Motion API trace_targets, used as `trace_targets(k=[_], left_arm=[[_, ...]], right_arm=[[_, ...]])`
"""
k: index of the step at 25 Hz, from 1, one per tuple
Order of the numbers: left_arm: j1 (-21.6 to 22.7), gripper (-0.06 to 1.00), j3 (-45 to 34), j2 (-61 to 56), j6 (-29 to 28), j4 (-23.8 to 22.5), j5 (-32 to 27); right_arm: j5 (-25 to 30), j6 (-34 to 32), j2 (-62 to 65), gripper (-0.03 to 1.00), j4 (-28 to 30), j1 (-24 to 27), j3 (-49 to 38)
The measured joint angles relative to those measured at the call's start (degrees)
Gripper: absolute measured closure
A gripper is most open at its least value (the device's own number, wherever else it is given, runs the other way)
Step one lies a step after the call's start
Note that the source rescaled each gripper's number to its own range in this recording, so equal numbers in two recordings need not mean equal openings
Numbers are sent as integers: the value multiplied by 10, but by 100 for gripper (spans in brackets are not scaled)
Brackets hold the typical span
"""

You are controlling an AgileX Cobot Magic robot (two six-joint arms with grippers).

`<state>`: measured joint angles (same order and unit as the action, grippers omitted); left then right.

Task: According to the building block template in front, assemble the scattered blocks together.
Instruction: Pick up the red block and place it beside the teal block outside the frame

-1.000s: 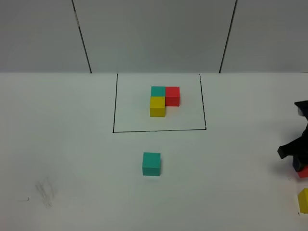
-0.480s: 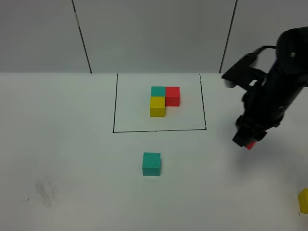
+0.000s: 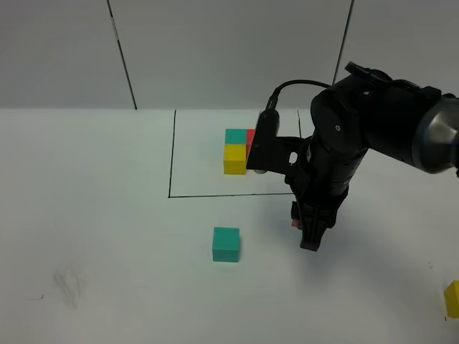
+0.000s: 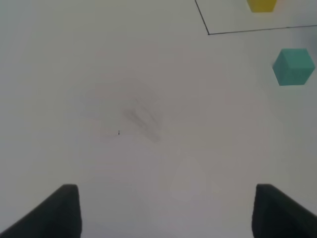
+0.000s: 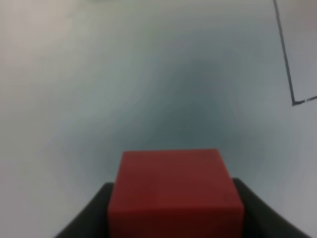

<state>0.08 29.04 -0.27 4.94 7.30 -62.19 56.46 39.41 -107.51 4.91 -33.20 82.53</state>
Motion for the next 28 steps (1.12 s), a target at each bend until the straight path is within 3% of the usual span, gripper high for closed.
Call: trace_targets(k=[16,23,28], left_arm=[[0,21,0,0,0,0,0],[0,21,0,0,0,0,0],[0,21,0,0,0,0,0]], right_arm=[[-10,179,-17,97,-25,-10,3],[-12,191,-26,97,-39,-20,17],[27,161,-83,97,-40,-26,95]])
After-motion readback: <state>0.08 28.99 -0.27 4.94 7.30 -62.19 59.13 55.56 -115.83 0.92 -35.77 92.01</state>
